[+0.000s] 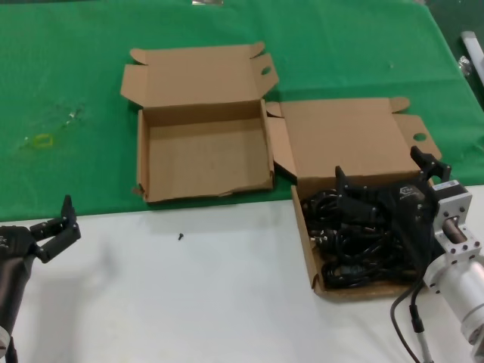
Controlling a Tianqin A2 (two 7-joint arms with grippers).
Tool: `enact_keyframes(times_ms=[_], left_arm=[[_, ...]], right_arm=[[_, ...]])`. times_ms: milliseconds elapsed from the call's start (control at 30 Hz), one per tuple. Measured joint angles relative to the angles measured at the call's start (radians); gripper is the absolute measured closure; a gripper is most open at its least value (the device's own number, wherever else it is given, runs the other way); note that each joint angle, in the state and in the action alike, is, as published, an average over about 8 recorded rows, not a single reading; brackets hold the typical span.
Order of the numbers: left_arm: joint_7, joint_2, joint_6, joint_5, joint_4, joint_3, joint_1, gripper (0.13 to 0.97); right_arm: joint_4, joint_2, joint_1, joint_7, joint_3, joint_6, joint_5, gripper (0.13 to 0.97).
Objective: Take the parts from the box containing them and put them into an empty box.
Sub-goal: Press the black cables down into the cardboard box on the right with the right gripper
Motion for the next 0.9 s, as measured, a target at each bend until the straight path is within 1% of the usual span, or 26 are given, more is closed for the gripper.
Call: enact_keyframes(times_ms=[767, 900], left_arm=[[0.0, 0.0, 0.0, 0.0, 0.0, 0.0, 0.0, 0.132], [0.0, 0.0, 0.0, 0.0, 0.0, 0.0, 0.0, 0.158]], right_arm=[[0.0, 0.0, 0.0, 0.0, 0.0, 0.0, 0.0, 0.129], [0.001, 0.004, -0.001, 0.002, -0.003, 0.004, 0.002, 0.129]])
